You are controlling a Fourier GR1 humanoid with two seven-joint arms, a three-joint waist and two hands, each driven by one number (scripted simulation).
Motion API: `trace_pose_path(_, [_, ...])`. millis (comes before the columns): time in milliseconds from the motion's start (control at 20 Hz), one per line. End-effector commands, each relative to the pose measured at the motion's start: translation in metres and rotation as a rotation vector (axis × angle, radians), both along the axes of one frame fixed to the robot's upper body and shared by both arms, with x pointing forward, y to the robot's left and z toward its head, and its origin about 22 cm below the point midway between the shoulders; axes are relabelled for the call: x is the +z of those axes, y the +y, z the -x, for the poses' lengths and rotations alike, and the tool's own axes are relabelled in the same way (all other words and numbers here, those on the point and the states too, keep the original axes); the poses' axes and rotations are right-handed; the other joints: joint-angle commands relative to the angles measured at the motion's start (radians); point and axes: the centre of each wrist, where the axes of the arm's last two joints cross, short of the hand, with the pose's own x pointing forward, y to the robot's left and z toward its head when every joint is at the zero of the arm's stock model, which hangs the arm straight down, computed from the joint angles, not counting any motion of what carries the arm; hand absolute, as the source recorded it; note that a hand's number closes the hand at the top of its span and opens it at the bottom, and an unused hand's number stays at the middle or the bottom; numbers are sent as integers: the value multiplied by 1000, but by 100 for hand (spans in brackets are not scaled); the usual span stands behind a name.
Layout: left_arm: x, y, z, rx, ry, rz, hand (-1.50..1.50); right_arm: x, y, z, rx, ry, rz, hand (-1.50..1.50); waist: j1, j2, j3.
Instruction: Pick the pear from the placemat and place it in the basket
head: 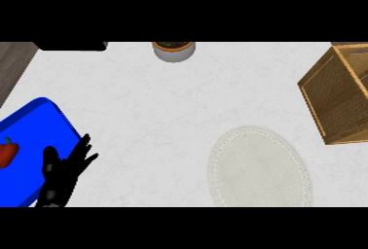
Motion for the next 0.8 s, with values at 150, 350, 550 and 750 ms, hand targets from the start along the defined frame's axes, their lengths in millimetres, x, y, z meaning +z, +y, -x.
trace_pose_path(150, [10,-2,0,2,53,17,0,-49,-23,-11,-3,-11,-90,150,-5,4,-8])
trace_pose_path(350, [-7,3,7,-14,42,13,0,-41,-50,-23,-10,-12,-100,150,-1,6,-8])
trace_pose_path(550, [-20,-5,2,-16,65,19,0,-72,-47,-13,-205,42,59,150,-8,10,-9])
trace_pose_path(750, [-3,-8,0,1,53,2,0,-76,-80,-6,-121,107,181,150,4,10,-7])
